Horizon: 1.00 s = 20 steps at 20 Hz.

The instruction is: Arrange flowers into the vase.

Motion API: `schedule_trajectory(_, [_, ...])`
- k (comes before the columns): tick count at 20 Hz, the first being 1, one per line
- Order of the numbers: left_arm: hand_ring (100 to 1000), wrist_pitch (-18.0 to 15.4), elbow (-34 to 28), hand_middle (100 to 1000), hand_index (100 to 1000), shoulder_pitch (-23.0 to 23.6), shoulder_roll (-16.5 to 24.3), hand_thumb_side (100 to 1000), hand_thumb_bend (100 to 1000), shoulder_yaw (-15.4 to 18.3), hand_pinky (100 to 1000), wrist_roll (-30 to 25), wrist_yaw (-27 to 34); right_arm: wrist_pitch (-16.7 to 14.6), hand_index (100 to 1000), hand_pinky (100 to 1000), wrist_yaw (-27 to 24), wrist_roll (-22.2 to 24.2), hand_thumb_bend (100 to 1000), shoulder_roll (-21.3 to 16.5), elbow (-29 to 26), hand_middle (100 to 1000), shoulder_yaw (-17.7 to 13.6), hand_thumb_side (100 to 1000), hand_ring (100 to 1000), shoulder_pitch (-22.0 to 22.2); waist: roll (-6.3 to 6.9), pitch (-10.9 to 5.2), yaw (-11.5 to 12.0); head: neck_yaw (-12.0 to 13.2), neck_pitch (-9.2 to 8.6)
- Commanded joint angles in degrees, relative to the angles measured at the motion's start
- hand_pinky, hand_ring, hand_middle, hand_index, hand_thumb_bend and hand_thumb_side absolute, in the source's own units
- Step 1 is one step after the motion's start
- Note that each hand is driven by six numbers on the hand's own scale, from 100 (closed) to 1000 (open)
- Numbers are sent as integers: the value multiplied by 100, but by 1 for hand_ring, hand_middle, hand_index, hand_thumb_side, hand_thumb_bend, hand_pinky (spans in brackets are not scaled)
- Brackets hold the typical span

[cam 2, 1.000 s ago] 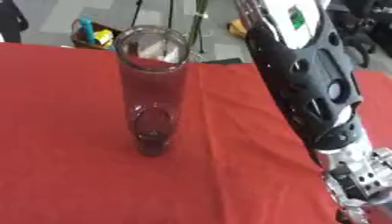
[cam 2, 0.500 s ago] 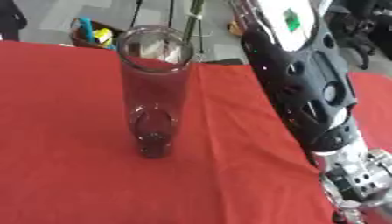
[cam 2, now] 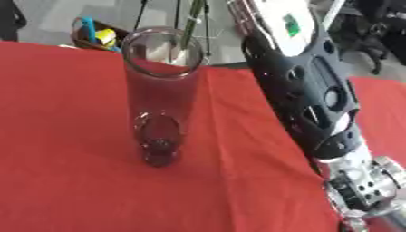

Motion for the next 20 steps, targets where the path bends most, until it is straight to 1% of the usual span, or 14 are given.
schedule_trajectory(1, [592,-6,-106,806,798,-72,69,970,100,-65,518,-35,-18,-103,100,100,12,-45,100,-136,18,100,-71,581,100,-145,34,-105,9,-31,-103])
schedule_trajectory(14, [592,-5,-106,807,796,-106,37,973,100,-66,519,-73,-38,-376,100,100,57,-49,100,-109,2,100,-5,575,100,-38,-15,-3,90,-15,-152])
schedule_trajectory(20, [592,-19,-106,808,796,-128,19,974,100,-59,520,-79,-52,-486,100,100,62,20,100,-102,-27,100,51,573,100,49,-25,68,130,-8,-146])
